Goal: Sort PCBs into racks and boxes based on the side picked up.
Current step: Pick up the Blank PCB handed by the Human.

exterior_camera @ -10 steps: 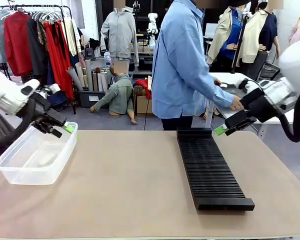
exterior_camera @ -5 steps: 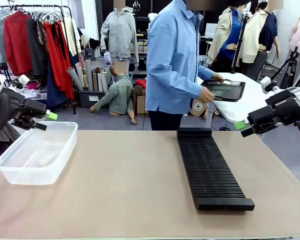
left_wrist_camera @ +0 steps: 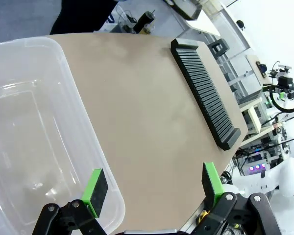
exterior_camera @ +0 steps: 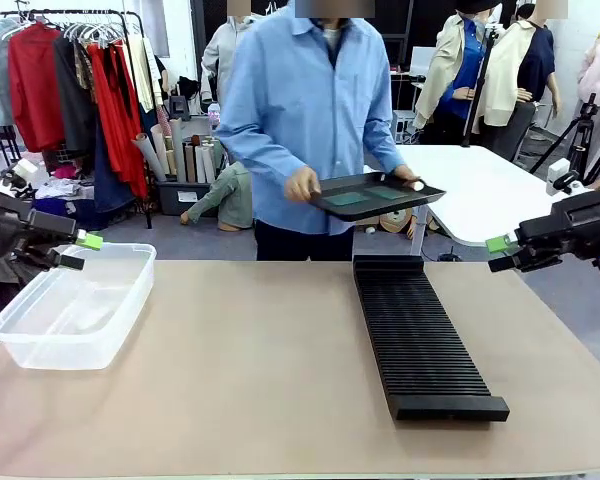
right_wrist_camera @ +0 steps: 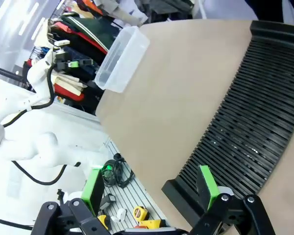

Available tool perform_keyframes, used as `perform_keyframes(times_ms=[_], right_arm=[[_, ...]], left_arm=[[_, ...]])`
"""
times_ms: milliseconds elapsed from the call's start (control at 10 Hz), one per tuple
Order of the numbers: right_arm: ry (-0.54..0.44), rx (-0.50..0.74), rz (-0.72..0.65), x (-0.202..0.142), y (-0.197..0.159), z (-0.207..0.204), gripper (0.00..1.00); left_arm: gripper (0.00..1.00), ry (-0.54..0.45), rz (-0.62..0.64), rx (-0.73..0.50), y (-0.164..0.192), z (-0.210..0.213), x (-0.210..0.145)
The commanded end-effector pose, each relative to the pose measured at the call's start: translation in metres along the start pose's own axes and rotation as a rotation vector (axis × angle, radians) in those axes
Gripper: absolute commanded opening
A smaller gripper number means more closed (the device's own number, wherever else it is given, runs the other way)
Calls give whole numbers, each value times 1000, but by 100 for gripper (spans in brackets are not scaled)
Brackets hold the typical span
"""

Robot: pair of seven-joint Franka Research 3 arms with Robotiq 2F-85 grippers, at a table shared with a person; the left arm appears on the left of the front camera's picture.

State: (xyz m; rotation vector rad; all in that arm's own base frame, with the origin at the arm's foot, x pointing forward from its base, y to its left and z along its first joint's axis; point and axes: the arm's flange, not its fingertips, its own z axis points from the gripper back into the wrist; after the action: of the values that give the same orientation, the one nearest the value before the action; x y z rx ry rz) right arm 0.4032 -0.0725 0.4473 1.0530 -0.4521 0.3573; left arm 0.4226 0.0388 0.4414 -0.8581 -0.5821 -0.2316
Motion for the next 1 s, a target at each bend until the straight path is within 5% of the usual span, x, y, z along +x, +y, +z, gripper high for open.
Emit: perform_keyframes(times_ms=[0, 900], right_arm=[[-17, 33, 24, 6, -2, 5, 100], [-4, -1, -6, -1, -2, 8, 100]], left_arm=[[100, -31, -21, -28, -1, -3, -3], [100, -12, -4, -7, -3, -2, 1]])
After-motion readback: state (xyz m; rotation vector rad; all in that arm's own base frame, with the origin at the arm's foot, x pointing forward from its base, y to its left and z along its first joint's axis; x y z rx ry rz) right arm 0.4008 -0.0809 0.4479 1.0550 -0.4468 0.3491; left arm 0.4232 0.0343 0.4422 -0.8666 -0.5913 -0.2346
